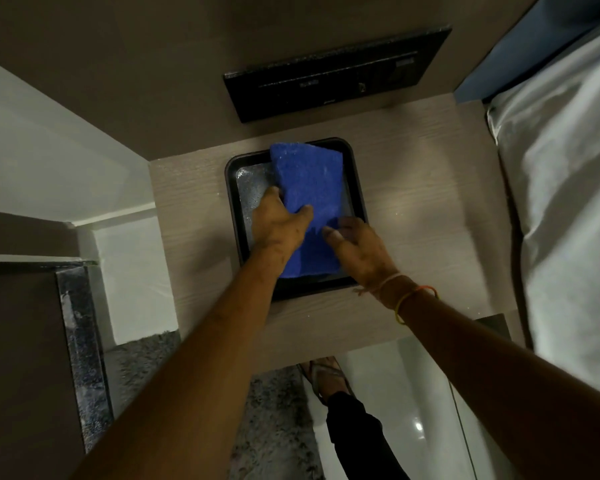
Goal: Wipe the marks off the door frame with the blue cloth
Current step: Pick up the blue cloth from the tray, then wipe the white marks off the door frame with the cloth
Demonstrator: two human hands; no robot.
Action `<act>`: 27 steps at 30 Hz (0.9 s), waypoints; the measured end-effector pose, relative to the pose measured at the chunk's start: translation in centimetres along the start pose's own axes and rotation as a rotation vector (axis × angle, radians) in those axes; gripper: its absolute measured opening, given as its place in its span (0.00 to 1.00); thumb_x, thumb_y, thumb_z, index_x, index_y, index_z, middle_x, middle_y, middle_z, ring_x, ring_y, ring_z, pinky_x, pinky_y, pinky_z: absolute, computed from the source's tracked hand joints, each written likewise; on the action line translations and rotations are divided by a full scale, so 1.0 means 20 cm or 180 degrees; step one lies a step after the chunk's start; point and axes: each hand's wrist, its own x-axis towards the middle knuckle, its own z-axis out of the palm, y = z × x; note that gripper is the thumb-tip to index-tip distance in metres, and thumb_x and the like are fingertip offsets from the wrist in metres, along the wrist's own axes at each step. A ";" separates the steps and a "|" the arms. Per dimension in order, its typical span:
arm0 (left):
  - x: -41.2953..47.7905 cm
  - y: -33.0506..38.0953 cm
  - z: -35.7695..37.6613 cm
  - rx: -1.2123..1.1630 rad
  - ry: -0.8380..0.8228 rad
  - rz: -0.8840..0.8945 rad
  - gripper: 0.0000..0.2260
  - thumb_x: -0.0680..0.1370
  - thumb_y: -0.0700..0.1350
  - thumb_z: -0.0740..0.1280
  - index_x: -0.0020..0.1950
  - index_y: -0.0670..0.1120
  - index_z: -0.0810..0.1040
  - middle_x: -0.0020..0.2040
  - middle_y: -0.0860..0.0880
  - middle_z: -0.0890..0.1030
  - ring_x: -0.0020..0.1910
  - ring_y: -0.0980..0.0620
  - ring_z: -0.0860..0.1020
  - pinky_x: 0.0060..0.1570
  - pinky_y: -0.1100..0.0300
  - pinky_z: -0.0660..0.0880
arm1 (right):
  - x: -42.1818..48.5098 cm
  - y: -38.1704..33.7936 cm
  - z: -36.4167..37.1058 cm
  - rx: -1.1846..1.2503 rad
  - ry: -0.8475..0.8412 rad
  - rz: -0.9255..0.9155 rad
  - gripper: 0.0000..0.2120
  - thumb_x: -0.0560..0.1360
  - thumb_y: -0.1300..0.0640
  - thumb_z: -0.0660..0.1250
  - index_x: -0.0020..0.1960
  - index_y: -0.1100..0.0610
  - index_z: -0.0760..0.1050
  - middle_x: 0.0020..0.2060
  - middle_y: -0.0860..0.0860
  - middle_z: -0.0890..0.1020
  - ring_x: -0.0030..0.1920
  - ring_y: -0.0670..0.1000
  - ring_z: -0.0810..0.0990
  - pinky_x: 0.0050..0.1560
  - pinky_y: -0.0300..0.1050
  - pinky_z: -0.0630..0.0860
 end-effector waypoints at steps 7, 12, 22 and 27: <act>-0.32 0.15 -0.27 0.1035 0.0554 0.1390 0.13 0.72 0.41 0.69 0.56 0.44 0.74 0.50 0.44 0.82 0.46 0.43 0.80 0.43 0.48 0.78 | -0.15 -0.42 -0.02 0.1710 -0.0598 -0.0161 0.11 0.76 0.44 0.61 0.50 0.50 0.75 0.48 0.47 0.82 0.49 0.44 0.81 0.48 0.46 0.80; -0.66 0.29 -0.58 0.1433 0.0826 0.1981 0.19 0.66 0.37 0.73 0.56 0.41 0.77 0.51 0.41 0.83 0.46 0.41 0.81 0.41 0.52 0.80 | -0.41 -0.85 0.03 0.2636 -0.0721 -0.0206 0.11 0.76 0.56 0.64 0.58 0.57 0.72 0.47 0.55 0.79 0.48 0.54 0.79 0.49 0.47 0.79; -1.66 0.35 -1.70 0.0928 0.2342 0.2626 0.20 0.75 0.49 0.59 0.64 0.43 0.75 0.65 0.46 0.77 0.62 0.49 0.75 0.61 0.51 0.70 | -1.59 -1.67 0.36 0.2475 -0.1515 -0.1297 0.08 0.77 0.57 0.60 0.46 0.55 0.78 0.36 0.50 0.85 0.39 0.51 0.84 0.39 0.46 0.83; -2.52 0.25 -2.30 0.1246 0.3568 0.2394 0.19 0.75 0.48 0.57 0.61 0.41 0.76 0.64 0.45 0.77 0.60 0.47 0.75 0.59 0.48 0.69 | -2.55 -1.89 0.67 0.2002 -0.2353 -0.2073 0.06 0.76 0.58 0.63 0.49 0.57 0.78 0.43 0.56 0.83 0.45 0.56 0.82 0.51 0.55 0.79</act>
